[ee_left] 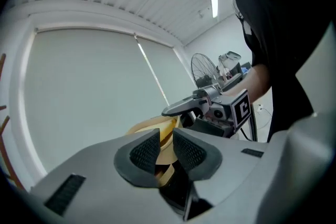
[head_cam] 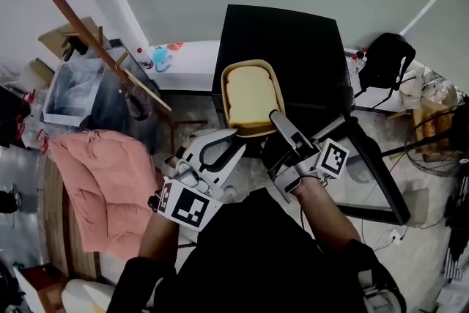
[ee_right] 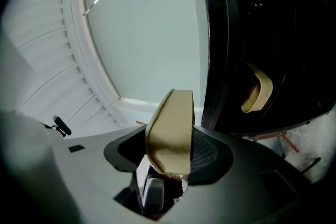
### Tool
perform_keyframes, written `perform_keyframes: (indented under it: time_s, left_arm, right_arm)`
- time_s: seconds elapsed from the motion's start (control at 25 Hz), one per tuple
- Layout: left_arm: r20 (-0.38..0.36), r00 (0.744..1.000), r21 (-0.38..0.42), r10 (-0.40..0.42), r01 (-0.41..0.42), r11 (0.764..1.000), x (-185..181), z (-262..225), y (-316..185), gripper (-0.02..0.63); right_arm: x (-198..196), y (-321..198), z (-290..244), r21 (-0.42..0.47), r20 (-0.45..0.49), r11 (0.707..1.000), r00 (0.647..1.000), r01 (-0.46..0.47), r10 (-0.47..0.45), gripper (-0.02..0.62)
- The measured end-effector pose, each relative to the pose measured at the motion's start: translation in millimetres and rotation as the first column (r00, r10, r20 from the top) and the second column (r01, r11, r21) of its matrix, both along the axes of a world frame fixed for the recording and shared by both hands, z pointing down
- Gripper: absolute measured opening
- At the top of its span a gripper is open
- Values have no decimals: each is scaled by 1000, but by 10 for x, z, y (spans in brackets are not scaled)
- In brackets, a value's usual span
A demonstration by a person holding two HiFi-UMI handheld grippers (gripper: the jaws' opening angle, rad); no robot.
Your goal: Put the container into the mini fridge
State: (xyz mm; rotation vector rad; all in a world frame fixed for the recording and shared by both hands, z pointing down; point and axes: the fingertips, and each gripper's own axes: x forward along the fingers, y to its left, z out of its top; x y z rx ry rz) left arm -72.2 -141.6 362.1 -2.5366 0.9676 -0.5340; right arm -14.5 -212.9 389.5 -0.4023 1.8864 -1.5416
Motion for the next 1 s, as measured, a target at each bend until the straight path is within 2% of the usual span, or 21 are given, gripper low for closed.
perform_keyframes:
  time_s: [0.16, 0.44, 0.6, 0.68, 0.84, 1.0]
  left_arm:
    - [-80, 997, -6, -21, 21, 1000, -226, -80, 197, 98]
    - [-114, 989, -134, -96, 81, 988, -529, 270, 525, 98]
    - [-169, 973, -199, -159, 124, 972, -619, 436, 654, 98]
    - [-224, 952, -251, -208, 150, 956, -635, 511, 686, 98]
    - [-268, 935, -284, -232, 153, 947, -607, 641, 670, 98]
    - [-276, 942, -288, -190, 107, 951, -502, 739, 647, 97]
  right_arm:
    - [-21, 151, -15, 16, 25, 999, 999, 36, -37, 230]
    - [-227, 458, 31, 29, 54, 988, 987, 149, -150, 231]
    - [-312, 644, 140, 25, 58, 973, 971, 229, -230, 232]
    - [-299, 733, 212, 21, 46, 966, 965, 259, -260, 231]
    - [-171, 832, 398, 8, -11, 966, 966, 259, -259, 232]
    - [52, 848, 644, -25, -52, 980, 978, 200, -201, 232]
